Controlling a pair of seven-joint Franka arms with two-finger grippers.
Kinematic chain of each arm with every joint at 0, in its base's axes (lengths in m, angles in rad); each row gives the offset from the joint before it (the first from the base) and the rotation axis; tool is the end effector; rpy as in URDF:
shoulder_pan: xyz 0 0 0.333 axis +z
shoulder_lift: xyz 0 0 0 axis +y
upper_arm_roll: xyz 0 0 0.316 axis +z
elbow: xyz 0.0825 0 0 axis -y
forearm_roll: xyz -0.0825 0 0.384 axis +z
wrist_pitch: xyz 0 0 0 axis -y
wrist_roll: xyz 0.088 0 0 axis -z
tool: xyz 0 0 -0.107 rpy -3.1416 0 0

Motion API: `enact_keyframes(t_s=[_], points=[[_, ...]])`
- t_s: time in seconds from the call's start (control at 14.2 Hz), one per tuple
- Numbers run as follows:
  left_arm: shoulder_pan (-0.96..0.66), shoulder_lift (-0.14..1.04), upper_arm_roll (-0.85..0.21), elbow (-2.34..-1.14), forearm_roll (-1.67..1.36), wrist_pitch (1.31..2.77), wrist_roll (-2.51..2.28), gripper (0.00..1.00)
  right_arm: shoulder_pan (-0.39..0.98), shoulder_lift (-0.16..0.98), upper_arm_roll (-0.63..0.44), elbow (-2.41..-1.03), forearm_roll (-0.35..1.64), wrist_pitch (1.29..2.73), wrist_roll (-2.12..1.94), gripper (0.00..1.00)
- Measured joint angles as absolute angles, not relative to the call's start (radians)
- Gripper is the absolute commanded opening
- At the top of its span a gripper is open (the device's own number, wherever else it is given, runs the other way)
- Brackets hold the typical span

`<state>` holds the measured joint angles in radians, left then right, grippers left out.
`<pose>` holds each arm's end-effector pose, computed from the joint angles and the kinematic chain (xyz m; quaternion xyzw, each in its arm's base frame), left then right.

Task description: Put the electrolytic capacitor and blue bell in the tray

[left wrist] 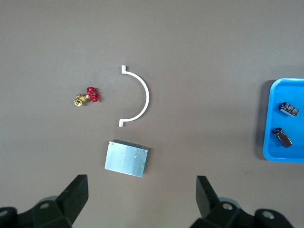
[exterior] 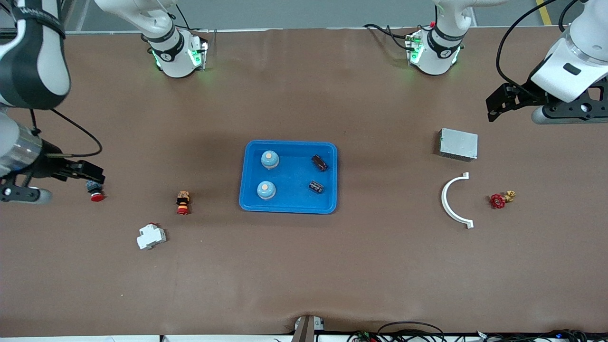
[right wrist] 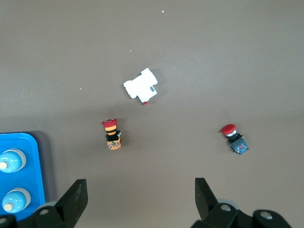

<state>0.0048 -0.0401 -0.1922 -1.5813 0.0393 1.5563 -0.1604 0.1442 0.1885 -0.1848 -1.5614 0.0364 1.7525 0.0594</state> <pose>0.5319 -0.0988 0.6399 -0.9996 0.0130 -0.0111 0.0219 0.6204 -0.0130 0.5357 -0.9987 0.0516 -0.0029 0.0007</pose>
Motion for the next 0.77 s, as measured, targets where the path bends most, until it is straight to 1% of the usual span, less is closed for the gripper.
enact_keyframes(t_s=[0.49,0.77], points=[[0.003,-0.048,-0.203,-1.579,0.039,1.526,-0.140,1.00,0.066,0.101,-0.184,-1.561,0.036,1.705,-0.042,1.00],[0.008,-0.087,-0.202,-1.580,0.039,1.489,-0.098,1.00,0.055,0.096,-0.180,-1.563,0.036,1.705,-0.082,1.00]])
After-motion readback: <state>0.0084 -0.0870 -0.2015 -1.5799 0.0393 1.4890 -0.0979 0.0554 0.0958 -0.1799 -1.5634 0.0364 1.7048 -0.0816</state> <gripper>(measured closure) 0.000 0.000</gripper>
